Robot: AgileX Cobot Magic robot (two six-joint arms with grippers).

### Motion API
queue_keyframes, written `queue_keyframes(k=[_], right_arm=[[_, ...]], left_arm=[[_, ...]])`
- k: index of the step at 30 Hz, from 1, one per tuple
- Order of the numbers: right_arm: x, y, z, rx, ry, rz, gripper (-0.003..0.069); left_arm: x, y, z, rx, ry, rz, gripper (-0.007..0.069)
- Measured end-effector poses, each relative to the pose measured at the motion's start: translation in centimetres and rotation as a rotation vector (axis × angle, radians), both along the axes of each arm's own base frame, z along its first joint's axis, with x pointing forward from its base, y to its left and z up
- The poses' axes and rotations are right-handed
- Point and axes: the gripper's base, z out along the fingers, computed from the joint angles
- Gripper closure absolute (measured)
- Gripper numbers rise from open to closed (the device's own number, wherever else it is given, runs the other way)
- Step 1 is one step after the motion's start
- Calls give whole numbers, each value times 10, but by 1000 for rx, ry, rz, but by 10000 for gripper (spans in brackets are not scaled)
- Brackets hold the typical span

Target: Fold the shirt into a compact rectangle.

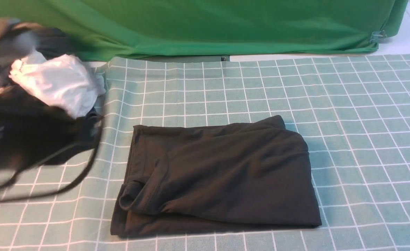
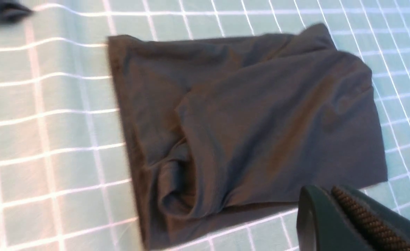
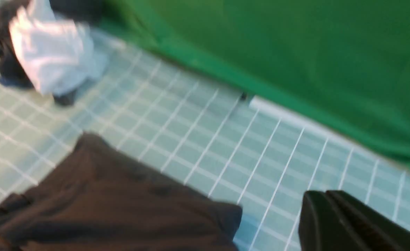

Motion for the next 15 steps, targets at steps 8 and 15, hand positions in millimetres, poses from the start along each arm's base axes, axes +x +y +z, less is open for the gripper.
queue_keyframes(k=[8, 15], right_arm=[[-71, -15, 32, 46, -190, -7, 647], [-107, -21, 38, 58, -253, 3, 647]], left_arm=[[-29, 12, -32, -61, 82, 124, 617], [3, -6, -54, -60, 227, 65, 617]])
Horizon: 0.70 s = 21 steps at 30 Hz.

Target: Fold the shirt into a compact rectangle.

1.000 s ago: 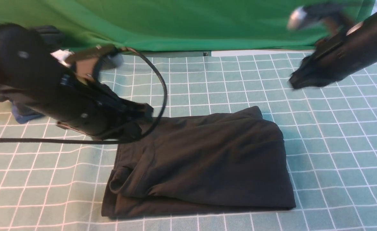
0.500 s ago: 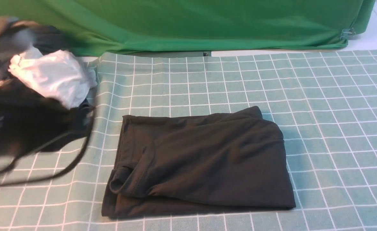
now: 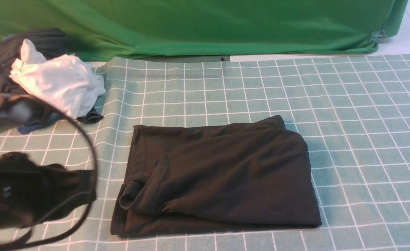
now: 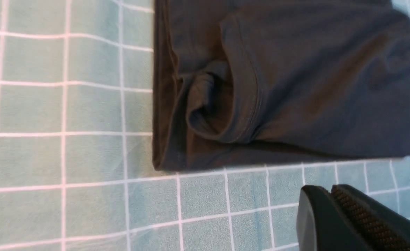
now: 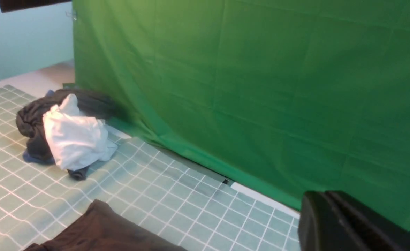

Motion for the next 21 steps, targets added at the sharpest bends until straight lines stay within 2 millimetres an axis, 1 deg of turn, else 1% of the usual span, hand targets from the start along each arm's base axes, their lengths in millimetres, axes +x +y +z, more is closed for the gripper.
queue_keyframes(k=[1, 3, 6, 7, 8, 9, 10, 13, 14, 16, 17, 18, 19, 20, 21], right_arm=[[0, 0, 0, -1, 1, 1, 647], [-1, 0, -4, -3, 23, 5, 647], [2, 1, -10, -3, 51, 5, 647], [5, 2, -16, -3, 75, 3, 647], [5, 2, -16, -1, 76, 3, 647], [10, 3, -25, -5, 110, 2, 647], [12, 3, -29, -6, 123, 0, 647], [18, 4, -40, -3, 161, -6, 645], [18, 4, -41, -3, 165, -6, 645], [24, 4, -49, 7, 177, -18, 644], [24, 4, -50, 7, 176, -19, 644], [26, 4, -51, 13, 170, -25, 644], [26, 4, -51, 15, 166, -27, 644], [26, 4, -50, 19, 161, -30, 644], [27, 4, -50, 23, 154, -33, 644]], left_arm=[[4, -1, -2, 5, 10, -5, 617], [29, -10, -11, 26, 76, -26, 617], [56, -18, -26, 64, 152, -51, 611], [71, -23, -32, 81, 177, -66, 606], [71, -23, -30, 81, 170, -69, 604], [87, -28, -38, 101, 198, -90, 584], [94, -30, -41, 109, 205, -101, 565], [116, -36, -53, 137, 229, -120, 482], [119, -37, -55, 142, 232, -123, 466], [133, -39, -70, 174, 266, -135, 345], [134, -40, -71, 176, 268, -137, 327], [138, -41, -81, 188, 293, -151, 267], [139, -41, -82, 188, 295, -154, 258], [140, -42, -87, 194, 305, -168, 228], [142, -44, -95, 194, 324, -194, 177]])
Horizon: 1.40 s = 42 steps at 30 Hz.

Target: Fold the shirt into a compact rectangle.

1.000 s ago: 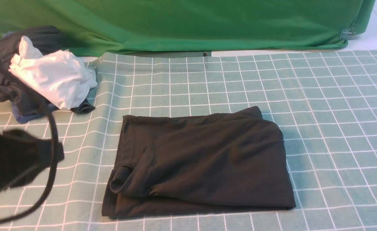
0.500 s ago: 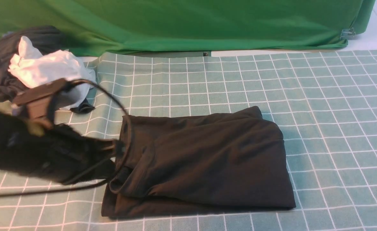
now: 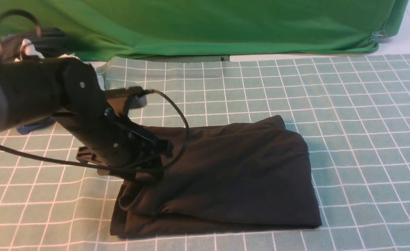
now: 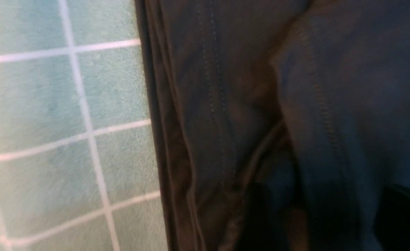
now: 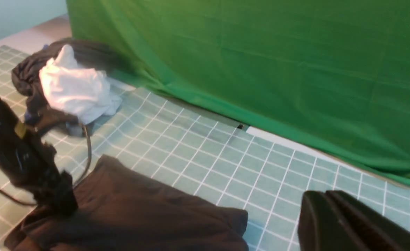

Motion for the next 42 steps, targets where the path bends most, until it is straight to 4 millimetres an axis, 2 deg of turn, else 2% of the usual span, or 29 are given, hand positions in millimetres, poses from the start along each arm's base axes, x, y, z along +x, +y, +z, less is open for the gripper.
queue_keyframes(k=[2, 5, 13, 19, 20, 21, 23, 26, 34, 42], right_arm=[[1, 0, 1, 7, -13, -6, 644], [1, 0, 2, 13, -25, -11, 643], [2, -1, 3, 21, -35, -16, 641], [2, -1, 3, 21, -35, -16, 640], [2, -1, 3, 21, -35, -16, 640], [2, -1, 3, 21, -35, -16, 640], [2, -1, 3, 22, -34, -17, 640], [2, -1, 3, 21, -35, -17, 640], [2, -1, 3, 19, -36, -16, 640], [2, -1, 5, 28, -55, -24, 640]], left_arm=[[1, -2, -6, -14, 19, -13, 141], [3, -4, -8, -34, 22, -5, 133], [3, -7, -9, -57, 31, -8, 244], [2, -8, -9, -64, 36, -27, 495], [2, -8, -9, -64, 36, -27, 504], [2, -8, -9, -63, 33, -35, 561], [2, -8, -9, -61, 35, -45, 599], [-2, -7, -7, -60, 63, -58, 611], [-28, 2, 22, -67, 16, -15, 611], [-42, 9, 11, -42, 39, 46, 610]])
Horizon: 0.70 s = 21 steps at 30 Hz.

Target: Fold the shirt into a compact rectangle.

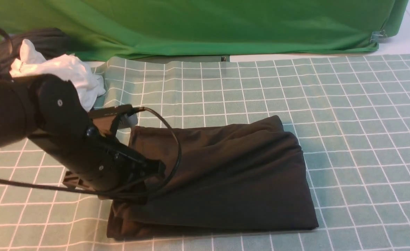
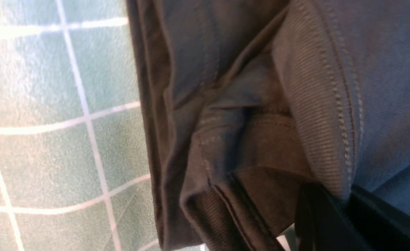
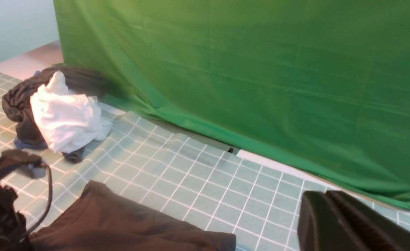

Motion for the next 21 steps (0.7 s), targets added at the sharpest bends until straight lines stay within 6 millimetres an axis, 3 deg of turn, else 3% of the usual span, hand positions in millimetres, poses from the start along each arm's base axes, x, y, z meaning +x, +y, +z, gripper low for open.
queue_keyframes(k=[4, 8, 10, 11, 12, 15, 16, 19, 21], right_arm=[[0, 0, 1, 5, -12, -5, 640], [0, 0, 1, 6, -12, -6, 640], [0, 0, 1, 6, -12, -6, 640], [0, 0, 1, 6, -12, -6, 640], [0, 0, 1, 6, -12, -6, 638], [0, 0, 1, 6, -12, -5, 635], [0, 0, 1, 6, -12, -5, 635], [0, 0, 1, 6, -12, -5, 633], [1, 0, 1, 6, -12, -5, 632]], left_arm=[[-3, 0, -4, -11, 18, 17, 601], [-5, 0, -5, -8, 39, 12, 540], [-7, 0, -5, -5, 61, 5, 444], [-8, 0, -5, -5, 63, 5, 435], [-10, 1, -5, -1, 91, -4, 351], [-12, 1, 0, 17, 134, -39, 232], [-13, 1, 0, 21, 146, -44, 225], [-3, 2, 22, 58, 119, -57, 146], [4, 2, 36, 66, 65, -49, 137]])
